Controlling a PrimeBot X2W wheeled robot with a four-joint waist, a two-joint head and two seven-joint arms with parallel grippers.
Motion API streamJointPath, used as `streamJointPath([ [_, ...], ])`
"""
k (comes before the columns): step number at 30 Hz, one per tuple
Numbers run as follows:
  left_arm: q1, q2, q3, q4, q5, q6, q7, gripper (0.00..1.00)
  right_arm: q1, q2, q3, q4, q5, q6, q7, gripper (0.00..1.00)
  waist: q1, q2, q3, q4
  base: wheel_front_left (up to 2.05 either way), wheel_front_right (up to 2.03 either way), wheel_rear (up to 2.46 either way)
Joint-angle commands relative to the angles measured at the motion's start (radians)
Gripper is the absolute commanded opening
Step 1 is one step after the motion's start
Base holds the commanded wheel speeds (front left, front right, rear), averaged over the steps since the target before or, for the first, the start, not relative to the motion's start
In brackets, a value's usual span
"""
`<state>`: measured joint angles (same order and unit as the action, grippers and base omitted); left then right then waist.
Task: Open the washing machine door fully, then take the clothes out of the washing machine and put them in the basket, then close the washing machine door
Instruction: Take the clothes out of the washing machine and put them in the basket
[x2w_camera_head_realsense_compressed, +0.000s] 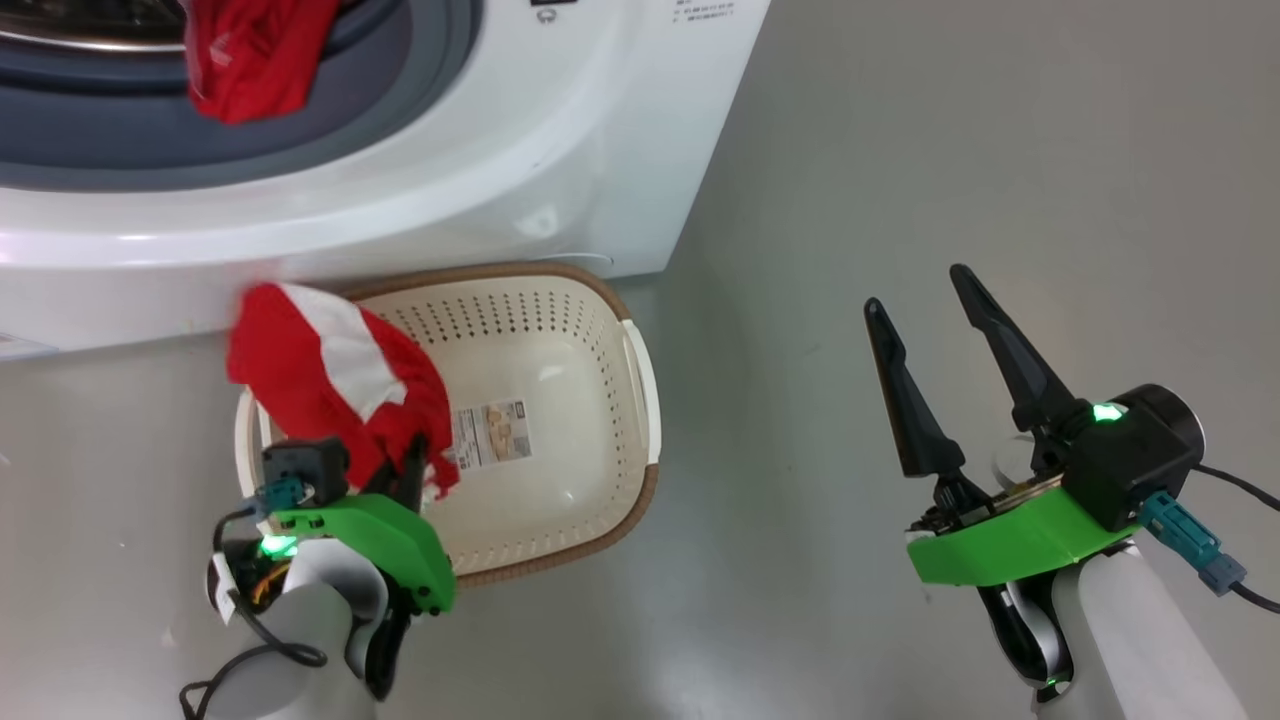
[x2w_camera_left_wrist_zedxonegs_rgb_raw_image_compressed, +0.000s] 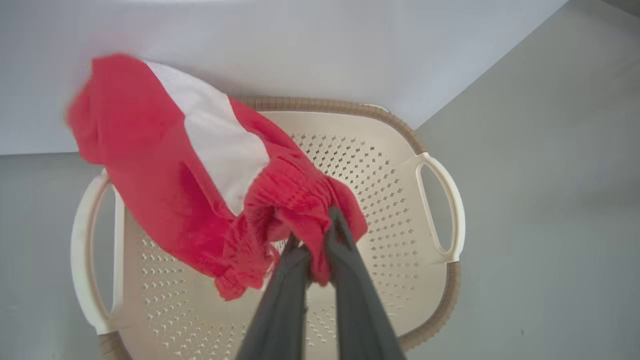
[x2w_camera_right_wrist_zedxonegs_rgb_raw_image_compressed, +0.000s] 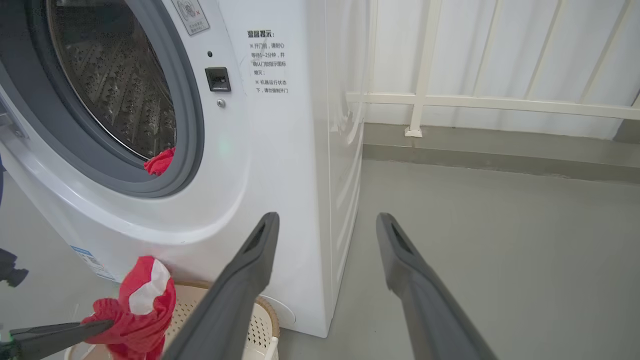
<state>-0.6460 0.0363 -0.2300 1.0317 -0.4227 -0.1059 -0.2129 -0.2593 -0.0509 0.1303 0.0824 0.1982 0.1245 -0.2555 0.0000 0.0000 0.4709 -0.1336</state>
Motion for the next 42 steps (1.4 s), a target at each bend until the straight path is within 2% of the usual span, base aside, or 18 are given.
streamJointPath([
  [1,-0.013,0.015,0.009,0.017,-0.013,-0.006,-0.012,0.0,-0.012,0.001,0.025,-0.024,0.02,0.006,-0.006,1.0,0.0,0.0,0.022,-0.01,0.0,0.0,0.0],
  [7,-0.046,0.014,-0.033,0.114,-0.07,-0.012,-0.017,0.0,-0.03,0.001,0.031,-0.025,0.024,0.006,-0.006,1.0,0.0,0.0,0.059,-0.031,0.0,0.0,0.0],
  [17,-0.092,0.014,-0.096,0.193,-0.161,-0.02,0.002,0.0,-0.057,0.001,0.036,-0.025,0.04,0.006,-0.006,1.0,0.0,0.0,0.122,-0.067,0.0,0.0,0.0],
  [27,-0.121,0.019,-0.129,0.233,-0.179,-0.01,-0.004,0.0,-0.066,0.001,0.04,-0.027,0.061,0.006,-0.006,1.0,0.0,0.0,0.156,-0.094,0.0,0.0,0.0],
  [28,-0.124,0.02,-0.128,0.236,-0.18,-0.006,-0.004,0.08,-0.066,0.001,0.038,-0.026,0.063,0.006,-0.006,1.0,0.0,0.0,0.158,-0.095,0.0,0.0,0.0],
  [31,-0.136,0.026,-0.129,0.243,-0.181,0.01,-0.006,0.61,-0.067,0.001,0.035,-0.024,0.064,0.006,-0.006,1.0,0.0,0.0,0.161,-0.094,0.0,0.0,0.0],
  [32,-0.136,0.026,-0.129,0.243,-0.181,0.01,-0.006,0.61,-0.067,0.001,0.035,-0.024,0.064,0.006,-0.006,1.0,0.0,0.0,0.161,-0.094,0.0,0.0,0.0],
  [33,-0.139,0.028,-0.128,0.245,-0.182,0.015,-0.006,0.9,-0.068,0.001,0.035,-0.022,0.064,0.006,-0.006,1.0,0.0,0.0,0.161,-0.093,0.0,0.0,0.0],
  [34,-0.141,0.03,-0.13,0.246,-0.18,0.022,-0.008,1.0,-0.069,0.001,0.035,-0.02,0.064,0.006,-0.006,1.0,0.0,0.0,0.16,-0.092,0.0,0.0,0.0],
  [42,-0.158,0.053,-0.171,0.252,-0.133,0.091,-0.029,1.0,-0.065,0.001,0.033,-0.007,0.061,0.006,-0.006,1.0,0.0,0.0,0.133,-0.072,0.0,0.0,0.0],
])
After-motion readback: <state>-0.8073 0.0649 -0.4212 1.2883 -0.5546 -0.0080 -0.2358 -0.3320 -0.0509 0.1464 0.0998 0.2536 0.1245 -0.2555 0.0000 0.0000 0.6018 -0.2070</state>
